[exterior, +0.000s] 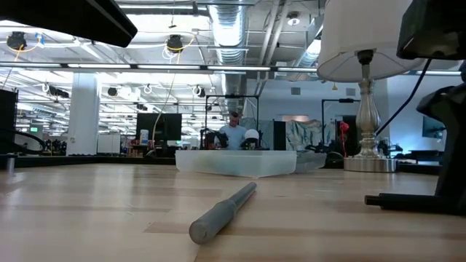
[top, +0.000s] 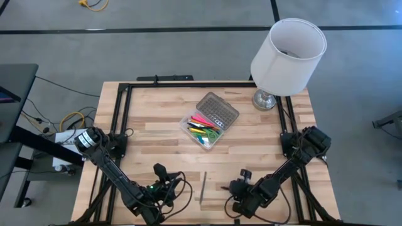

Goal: Pick & place school supplies into a supply box
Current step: Put the black pen into the black supply box

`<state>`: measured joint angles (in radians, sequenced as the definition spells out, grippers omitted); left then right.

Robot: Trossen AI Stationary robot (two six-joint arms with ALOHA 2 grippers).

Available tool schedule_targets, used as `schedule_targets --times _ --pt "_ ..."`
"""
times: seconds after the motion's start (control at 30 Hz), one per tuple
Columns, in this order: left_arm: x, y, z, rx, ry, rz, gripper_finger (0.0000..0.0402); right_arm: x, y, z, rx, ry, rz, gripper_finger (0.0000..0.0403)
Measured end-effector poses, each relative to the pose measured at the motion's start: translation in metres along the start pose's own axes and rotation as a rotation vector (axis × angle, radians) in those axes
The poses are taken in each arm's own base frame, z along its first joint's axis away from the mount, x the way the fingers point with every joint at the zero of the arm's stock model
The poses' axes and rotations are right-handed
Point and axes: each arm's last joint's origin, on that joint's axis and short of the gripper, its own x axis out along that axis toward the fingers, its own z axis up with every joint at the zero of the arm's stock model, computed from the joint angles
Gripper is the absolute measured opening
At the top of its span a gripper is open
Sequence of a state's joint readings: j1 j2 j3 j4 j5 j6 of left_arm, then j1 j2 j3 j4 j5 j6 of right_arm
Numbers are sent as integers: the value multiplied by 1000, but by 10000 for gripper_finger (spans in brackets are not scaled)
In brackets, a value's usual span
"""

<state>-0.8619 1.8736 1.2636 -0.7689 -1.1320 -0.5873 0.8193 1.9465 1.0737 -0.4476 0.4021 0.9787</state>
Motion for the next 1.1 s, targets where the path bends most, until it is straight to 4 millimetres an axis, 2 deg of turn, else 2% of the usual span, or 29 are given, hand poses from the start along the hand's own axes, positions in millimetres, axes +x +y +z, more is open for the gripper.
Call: schedule_targets --times 0.4,0.8,1.1 --pt "0 0 0 0 0 0 111 5 -8 10 -4 108 52 111" --pt "0 0 0 1 0 0 111 5 -10 11 -13 127 58 111" --pt "0 0 0 1 0 0 111 2 -10 11 4 172 67 88"
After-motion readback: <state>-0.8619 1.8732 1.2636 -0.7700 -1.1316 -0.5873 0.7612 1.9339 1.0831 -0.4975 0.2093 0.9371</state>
